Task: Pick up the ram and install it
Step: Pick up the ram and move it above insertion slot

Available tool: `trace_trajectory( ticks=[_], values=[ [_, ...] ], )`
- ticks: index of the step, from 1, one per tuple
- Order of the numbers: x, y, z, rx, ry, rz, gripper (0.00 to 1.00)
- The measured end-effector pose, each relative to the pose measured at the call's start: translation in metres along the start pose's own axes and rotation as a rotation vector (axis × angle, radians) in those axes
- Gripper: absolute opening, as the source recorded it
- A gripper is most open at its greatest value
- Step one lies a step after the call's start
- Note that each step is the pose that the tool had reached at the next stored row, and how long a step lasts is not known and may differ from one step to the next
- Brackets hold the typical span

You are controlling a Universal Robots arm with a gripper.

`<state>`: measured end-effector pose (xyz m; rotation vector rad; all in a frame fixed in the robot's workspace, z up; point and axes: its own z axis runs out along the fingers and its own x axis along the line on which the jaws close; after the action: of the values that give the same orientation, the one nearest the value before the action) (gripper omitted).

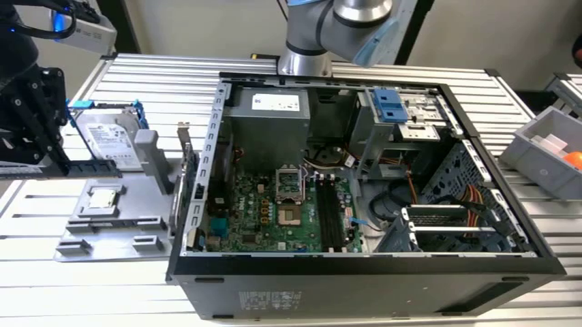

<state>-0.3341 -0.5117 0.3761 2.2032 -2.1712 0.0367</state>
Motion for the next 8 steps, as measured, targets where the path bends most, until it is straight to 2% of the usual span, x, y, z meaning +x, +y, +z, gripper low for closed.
trace_trajectory(
  ticks=[8],
  values=[
    [0.0002,-0.0155,-0.0003,0.0000,0.0000,0.000,0.00]
  ],
)
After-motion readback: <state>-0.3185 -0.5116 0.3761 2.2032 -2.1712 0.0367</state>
